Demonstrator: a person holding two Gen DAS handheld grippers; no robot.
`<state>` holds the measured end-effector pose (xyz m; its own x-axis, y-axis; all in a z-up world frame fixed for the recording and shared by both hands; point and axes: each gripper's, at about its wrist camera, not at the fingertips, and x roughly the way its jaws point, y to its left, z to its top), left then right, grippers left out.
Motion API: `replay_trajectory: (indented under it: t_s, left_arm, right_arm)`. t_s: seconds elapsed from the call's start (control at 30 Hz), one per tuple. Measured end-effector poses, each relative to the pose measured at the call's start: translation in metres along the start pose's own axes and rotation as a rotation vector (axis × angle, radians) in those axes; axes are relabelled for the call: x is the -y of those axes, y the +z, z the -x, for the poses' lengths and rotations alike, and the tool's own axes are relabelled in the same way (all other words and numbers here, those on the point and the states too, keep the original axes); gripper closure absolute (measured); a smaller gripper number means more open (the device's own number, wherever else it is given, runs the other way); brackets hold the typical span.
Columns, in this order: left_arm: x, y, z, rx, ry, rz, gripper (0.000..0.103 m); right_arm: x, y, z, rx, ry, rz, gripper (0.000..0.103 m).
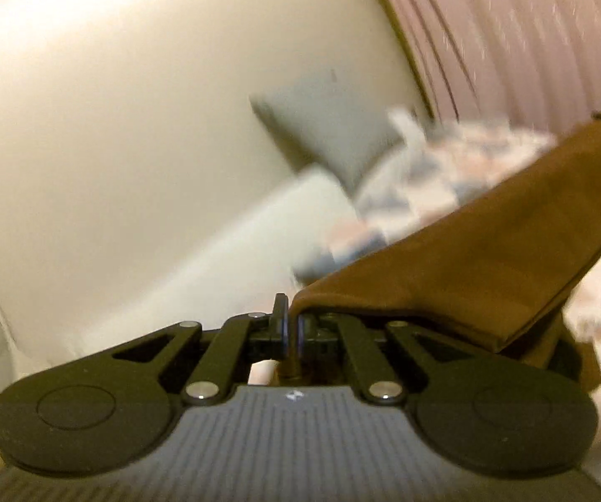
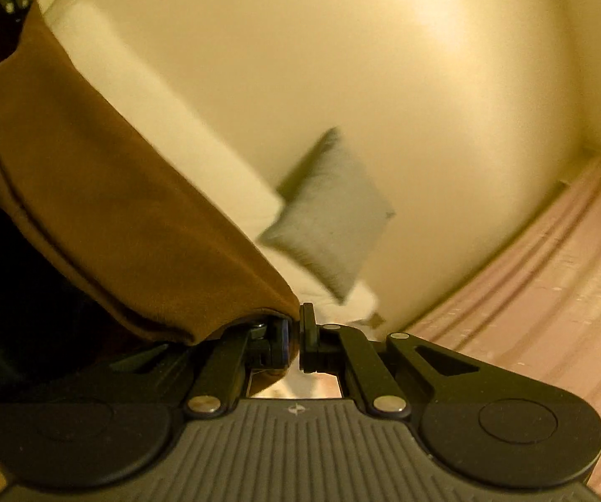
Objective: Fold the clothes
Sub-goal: 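Lift the brown shirt up with both grippers and shake it out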
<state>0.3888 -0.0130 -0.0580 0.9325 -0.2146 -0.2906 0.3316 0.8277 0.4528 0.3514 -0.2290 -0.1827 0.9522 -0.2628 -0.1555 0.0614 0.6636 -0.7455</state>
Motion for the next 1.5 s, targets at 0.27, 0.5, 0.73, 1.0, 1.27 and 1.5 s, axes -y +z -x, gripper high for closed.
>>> replay_trajectory:
  t_s: [0.27, 0.5, 0.73, 1.0, 1.27, 1.5]
  left_arm:
    - [-0.009, 0.074, 0.152, 0.322, 0.022, -0.033, 0.100]
    - [0.003, 0.103, 0.267, 0.485, -0.113, -0.009, 0.100]
    - [0.028, 0.105, 0.350, 0.655, -0.399, -0.011, 0.100]
    - [0.043, 0.070, 0.404, 0.688, -0.780, -0.034, 0.099]
    - [0.073, 0.066, 0.428, 0.671, -0.921, -0.086, 0.098]
    - [0.188, 0.125, 0.360, 0.488, -0.925, -0.127, 0.098]
  right_arm:
    - [0.086, 0.039, 0.178, 0.035, -0.178, -0.088, 0.103]
    - [0.154, 0.060, 0.361, 0.069, -0.335, -0.063, 0.102]
    - [0.182, 0.065, 0.507, -0.031, -0.553, -0.048, 0.102]
    - [0.166, 0.066, 0.635, -0.296, -0.801, -0.081, 0.102]
    - [0.134, 0.051, 0.687, -0.462, -0.921, -0.087, 0.101]
    - [0.159, -0.018, 0.634, -0.487, -0.881, -0.106, 0.101]
